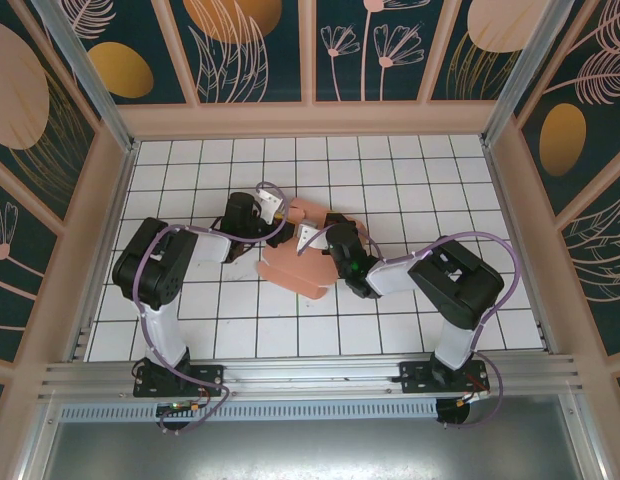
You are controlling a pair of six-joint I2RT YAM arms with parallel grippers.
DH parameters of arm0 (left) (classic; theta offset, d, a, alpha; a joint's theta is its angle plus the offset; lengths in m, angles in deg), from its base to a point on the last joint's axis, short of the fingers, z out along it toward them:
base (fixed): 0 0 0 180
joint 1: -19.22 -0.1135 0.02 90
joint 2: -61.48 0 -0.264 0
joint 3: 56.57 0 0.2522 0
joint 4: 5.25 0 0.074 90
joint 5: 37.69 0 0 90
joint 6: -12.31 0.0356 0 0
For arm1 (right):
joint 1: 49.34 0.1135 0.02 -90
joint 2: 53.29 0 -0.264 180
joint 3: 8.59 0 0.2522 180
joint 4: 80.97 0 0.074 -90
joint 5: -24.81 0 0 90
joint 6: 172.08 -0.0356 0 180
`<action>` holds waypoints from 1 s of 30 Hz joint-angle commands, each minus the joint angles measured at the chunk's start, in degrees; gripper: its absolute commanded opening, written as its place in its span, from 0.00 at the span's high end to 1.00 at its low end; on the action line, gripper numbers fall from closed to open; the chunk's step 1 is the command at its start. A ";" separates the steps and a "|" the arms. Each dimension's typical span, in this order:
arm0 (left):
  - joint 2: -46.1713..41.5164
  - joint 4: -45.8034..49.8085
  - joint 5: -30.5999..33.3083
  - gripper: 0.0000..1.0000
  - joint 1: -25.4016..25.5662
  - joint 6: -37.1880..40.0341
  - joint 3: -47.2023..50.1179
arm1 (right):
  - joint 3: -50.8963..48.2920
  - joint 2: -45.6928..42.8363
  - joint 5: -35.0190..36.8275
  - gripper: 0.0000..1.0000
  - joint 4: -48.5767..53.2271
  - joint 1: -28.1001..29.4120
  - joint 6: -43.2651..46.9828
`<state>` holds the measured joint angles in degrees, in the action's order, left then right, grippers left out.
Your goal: Fold the paper box
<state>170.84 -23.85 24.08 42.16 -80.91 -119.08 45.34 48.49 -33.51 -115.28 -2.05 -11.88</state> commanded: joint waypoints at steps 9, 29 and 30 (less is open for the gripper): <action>2.39 -1.86 1.42 0.85 0.79 -1.25 -1.97 | 0.18 -1.22 -1.41 1.00 3.51 0.35 -3.03; 2.96 -4.57 3.86 0.96 0.88 -1.59 -0.17 | 4.18 -12.78 -9.56 0.53 16.68 1.05 -28.86; 2.84 -4.92 3.88 0.96 0.88 -1.66 0.03 | 4.39 -14.65 -10.85 0.51 17.68 0.97 -32.17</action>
<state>172.52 -26.54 27.52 42.62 -81.85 -119.85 47.37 39.02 -40.37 -100.11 -1.55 -33.30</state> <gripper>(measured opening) 0.045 0.477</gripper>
